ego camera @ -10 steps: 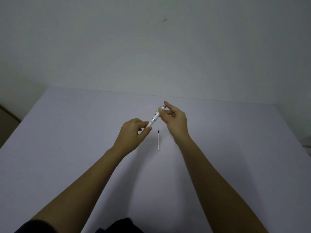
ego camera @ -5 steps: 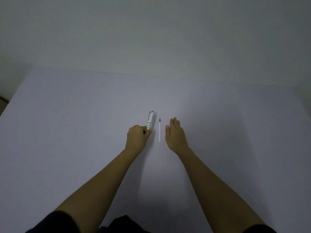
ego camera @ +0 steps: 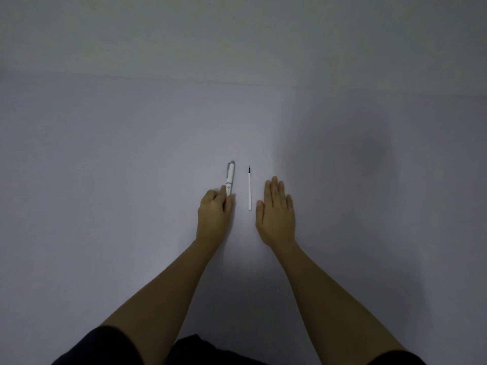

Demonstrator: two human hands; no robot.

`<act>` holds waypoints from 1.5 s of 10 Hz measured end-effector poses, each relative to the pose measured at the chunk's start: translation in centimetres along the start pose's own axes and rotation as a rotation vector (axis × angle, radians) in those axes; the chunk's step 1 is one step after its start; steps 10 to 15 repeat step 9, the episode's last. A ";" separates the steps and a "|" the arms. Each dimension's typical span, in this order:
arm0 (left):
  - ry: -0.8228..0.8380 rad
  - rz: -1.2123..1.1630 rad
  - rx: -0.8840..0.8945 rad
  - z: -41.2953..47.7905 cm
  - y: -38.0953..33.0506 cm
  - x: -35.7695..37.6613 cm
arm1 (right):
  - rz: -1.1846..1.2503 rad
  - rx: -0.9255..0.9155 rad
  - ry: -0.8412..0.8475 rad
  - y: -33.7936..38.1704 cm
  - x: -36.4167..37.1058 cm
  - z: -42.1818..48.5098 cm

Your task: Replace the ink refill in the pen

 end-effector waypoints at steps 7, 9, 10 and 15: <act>-0.032 0.080 -0.004 -0.4 -0.3 -0.2 | 0.012 -0.003 -0.006 0.0 -0.1 -0.1; -0.072 0.055 -0.026 0.0 -0.5 -1.5 | 0.124 0.019 -0.002 0.0 -1.4 0.0; -0.072 0.055 -0.026 0.0 -0.5 -1.5 | 0.124 0.019 -0.002 0.0 -1.4 0.0; -0.072 0.055 -0.026 0.0 -0.5 -1.5 | 0.124 0.019 -0.002 0.0 -1.4 0.0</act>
Point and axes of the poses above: each hand's wrist, its own z-axis towards the middle knuckle, its own x-axis out of the palm, y = z × x, the point moved 6 cm from there along z, towards the middle knuckle, and after that the axes turned 13 degrees about -z, right-handed, at the moved point
